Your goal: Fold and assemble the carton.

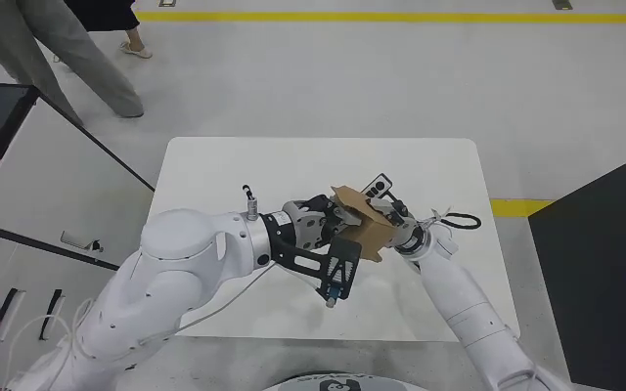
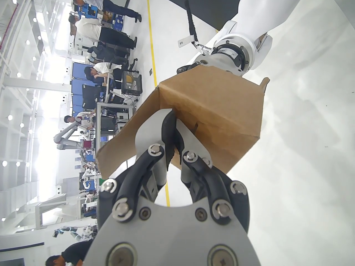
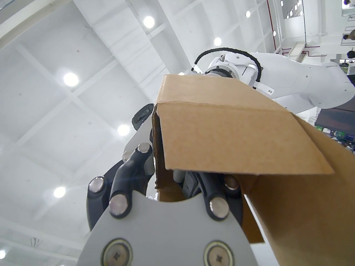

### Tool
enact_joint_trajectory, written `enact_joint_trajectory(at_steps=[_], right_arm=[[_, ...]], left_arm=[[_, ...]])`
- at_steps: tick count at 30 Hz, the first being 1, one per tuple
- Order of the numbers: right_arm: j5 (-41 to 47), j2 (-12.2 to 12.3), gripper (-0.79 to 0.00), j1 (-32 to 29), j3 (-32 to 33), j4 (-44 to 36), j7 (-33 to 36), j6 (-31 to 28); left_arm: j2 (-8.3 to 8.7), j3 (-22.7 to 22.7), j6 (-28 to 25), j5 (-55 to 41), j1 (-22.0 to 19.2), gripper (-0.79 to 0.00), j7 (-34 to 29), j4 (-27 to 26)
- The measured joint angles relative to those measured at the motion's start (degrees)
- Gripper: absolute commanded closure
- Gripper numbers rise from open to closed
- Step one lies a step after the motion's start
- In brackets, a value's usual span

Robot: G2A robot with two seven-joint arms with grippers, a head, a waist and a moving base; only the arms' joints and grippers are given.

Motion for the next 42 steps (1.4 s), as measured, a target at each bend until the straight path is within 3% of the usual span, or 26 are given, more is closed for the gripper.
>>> enact_joint_trajectory(at_steps=[42], right_arm=[[0.95, -0.15, 0.0, 0.79, 0.71, 1.66, -0.18, -0.48]], left_arm=[[0.21, -2.65, 0.87, -2.3, 1.02, 0.0, -0.13, 0.12]])
